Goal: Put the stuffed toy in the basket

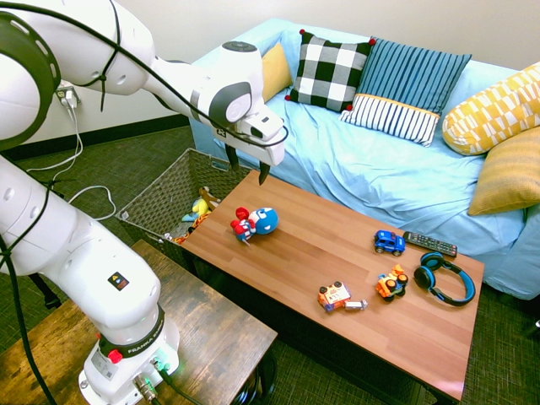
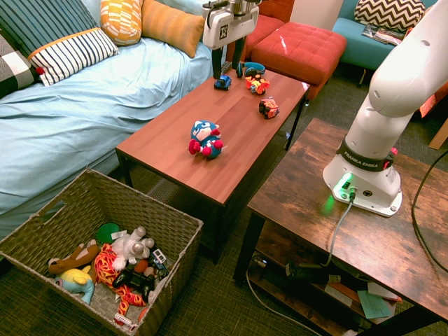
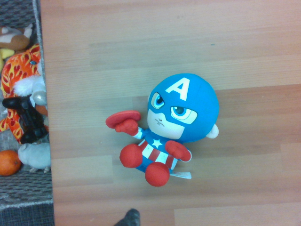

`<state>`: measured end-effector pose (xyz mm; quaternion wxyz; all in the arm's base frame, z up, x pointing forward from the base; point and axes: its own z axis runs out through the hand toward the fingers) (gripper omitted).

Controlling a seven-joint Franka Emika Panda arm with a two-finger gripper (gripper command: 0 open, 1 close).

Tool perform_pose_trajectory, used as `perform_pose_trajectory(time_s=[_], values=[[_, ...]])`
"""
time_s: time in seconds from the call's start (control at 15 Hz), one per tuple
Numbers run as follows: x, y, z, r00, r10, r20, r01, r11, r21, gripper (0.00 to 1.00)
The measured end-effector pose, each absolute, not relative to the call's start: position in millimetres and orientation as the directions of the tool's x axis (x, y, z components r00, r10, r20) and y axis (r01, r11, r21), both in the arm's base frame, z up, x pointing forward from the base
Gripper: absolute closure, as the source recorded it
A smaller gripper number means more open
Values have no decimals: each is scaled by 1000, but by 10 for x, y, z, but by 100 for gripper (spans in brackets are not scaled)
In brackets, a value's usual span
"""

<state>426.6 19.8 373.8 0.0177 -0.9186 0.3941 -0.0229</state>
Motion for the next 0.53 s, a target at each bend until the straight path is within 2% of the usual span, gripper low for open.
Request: perform_pose_trajectory(time_s=[0.2,0.53], values=[[4272,199,3716,670,-742,22,-741,-670,-41,0],[4425,209,3391,549,-836,11,-834,-548,-54,0]])
